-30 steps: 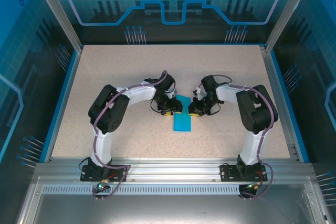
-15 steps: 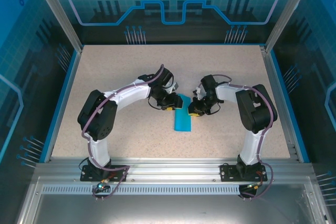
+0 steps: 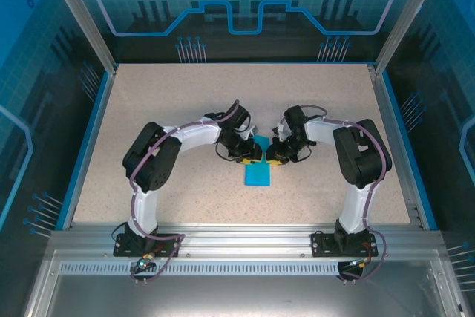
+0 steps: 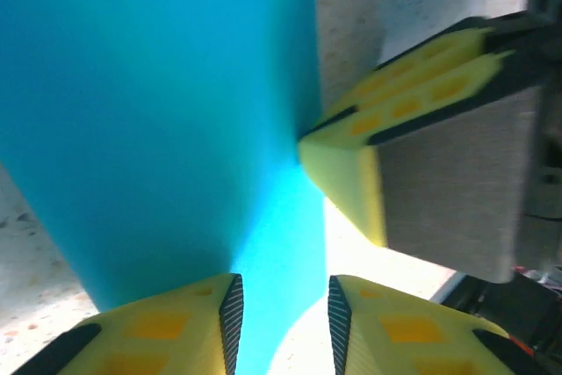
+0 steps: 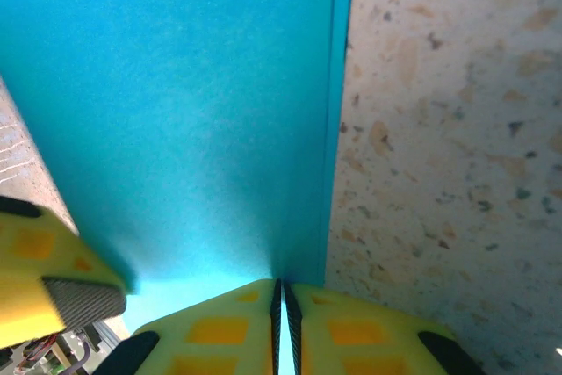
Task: Fold a paper plane with a square sheet of paper (fold left side to right side)
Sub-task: First fold the square sheet of paper in half at the center of the table.
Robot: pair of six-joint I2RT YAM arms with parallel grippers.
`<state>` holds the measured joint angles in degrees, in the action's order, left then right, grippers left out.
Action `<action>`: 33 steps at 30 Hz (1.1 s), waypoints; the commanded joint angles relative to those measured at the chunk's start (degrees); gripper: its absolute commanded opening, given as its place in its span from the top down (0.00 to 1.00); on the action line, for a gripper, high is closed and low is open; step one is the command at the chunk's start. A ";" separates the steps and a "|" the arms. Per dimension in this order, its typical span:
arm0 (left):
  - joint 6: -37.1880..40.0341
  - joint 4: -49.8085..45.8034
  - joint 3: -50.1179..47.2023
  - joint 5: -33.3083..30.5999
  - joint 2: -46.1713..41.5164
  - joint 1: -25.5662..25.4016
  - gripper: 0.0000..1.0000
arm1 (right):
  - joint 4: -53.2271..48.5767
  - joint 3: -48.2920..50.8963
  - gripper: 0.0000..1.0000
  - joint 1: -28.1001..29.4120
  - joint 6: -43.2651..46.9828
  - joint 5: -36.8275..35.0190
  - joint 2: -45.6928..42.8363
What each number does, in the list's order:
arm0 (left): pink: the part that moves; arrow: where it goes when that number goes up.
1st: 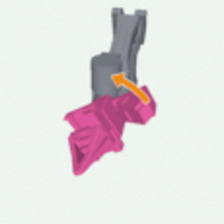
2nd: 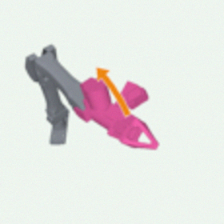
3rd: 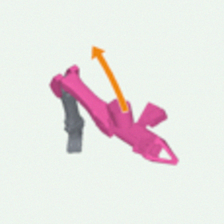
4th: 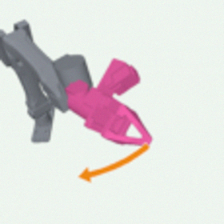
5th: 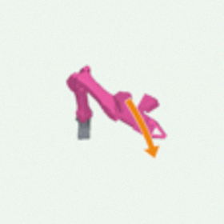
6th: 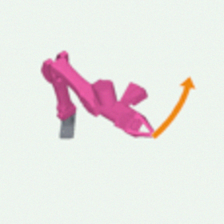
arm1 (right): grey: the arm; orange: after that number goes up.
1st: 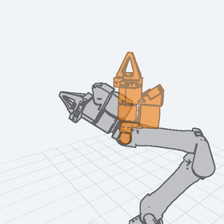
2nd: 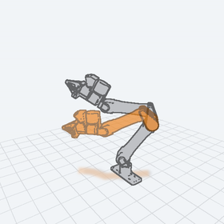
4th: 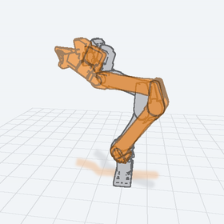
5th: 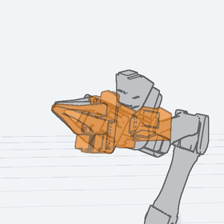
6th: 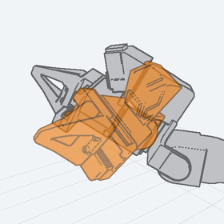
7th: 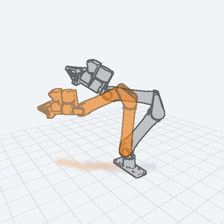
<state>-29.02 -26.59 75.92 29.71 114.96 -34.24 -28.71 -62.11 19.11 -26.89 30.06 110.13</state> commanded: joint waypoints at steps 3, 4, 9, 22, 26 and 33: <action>-0.02 -1.06 -2.58 -2.93 1.49 0.48 0.65 | -4.85 1.02 0.85 0.66 0.81 -8.27 4.12; 0.01 -1.03 -2.92 -3.14 1.63 0.60 0.65 | -4.93 0.98 0.85 0.66 0.87 -8.47 4.29; 0.01 -0.27 -5.88 -3.45 1.50 1.89 0.65 | -5.57 0.80 0.85 0.66 1.08 -8.93 4.96; 2.05 0.87 -7.85 1.26 -6.90 5.12 0.62 | -5.75 0.16 0.85 0.75 1.43 -8.52 5.20; 1.69 2.97 -5.37 4.69 -6.88 4.75 0.62 | -5.85 -0.12 0.85 0.78 1.34 -8.39 5.19; 1.60 3.22 1.08 5.80 -0.15 3.40 0.64 | -6.09 -0.47 0.85 1.01 1.36 -8.36 5.54</action>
<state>-28.34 -23.22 74.28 33.47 111.44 -30.17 -31.57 -64.20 19.16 -25.85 29.85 111.42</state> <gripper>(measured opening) 0.362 0.145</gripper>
